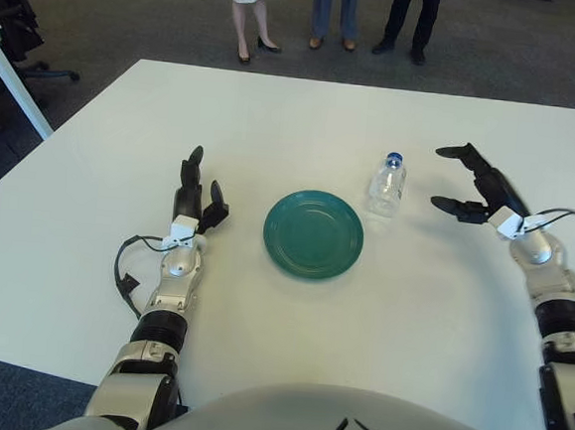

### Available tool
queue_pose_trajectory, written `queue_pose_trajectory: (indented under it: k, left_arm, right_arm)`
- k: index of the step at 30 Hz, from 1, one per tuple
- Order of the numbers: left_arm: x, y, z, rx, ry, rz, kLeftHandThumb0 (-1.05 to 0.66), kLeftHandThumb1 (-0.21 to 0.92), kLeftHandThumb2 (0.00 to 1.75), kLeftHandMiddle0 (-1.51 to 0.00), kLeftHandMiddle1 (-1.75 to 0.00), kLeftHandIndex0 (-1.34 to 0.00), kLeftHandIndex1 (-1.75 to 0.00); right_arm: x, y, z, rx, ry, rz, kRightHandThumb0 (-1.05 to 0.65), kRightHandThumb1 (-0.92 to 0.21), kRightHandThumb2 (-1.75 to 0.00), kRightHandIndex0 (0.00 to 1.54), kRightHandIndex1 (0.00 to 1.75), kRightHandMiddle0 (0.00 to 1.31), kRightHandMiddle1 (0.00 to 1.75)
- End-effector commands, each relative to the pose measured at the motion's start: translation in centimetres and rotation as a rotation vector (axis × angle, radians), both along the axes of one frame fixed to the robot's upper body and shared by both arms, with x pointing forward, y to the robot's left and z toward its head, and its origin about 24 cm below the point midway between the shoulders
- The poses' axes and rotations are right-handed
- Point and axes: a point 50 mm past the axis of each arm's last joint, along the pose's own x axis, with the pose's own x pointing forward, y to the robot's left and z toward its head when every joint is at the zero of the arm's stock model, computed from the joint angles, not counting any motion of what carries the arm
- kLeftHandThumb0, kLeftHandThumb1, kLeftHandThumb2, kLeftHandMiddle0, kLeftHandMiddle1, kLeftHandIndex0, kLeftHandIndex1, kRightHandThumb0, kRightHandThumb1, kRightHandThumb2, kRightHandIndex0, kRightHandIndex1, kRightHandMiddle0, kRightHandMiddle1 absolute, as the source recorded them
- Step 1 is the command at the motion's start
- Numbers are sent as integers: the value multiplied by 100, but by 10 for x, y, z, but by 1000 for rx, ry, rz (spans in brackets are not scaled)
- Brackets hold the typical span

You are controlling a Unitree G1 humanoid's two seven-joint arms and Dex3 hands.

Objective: Put the bottle into the plate.

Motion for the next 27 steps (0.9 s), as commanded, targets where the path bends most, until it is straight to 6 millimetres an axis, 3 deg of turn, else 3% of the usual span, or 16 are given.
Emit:
queue_pose_trajectory:
  k: [1,10,19,27]
  left_arm:
    - [-16,-3,-27,-6,119,2,-97,92,98,-11,0,0,-36]
    - [-12,-10,-27,6,105,-7,-99,92,98,-11,0,0,-35]
    - [-12,-15,-26,16,89,-14,-99,92,98,-10,0,0,-34]
    - [-13,-18,-25,-1,80,-22,-98,92,98,-10,0,0,-35]
  right_arm:
    - [10,6,20,-203,-80,83,-84,-92,-38,28,2,0,57]
    - [22,17,36,-526,-184,193,-103,-92,-48,8,0,0,22]
    - [27,22,45,-691,-258,276,-105,-92,-53,2,0,0,10]
    - [35,38,63,-798,-369,371,-105,-92,-56,1,0,0,4]
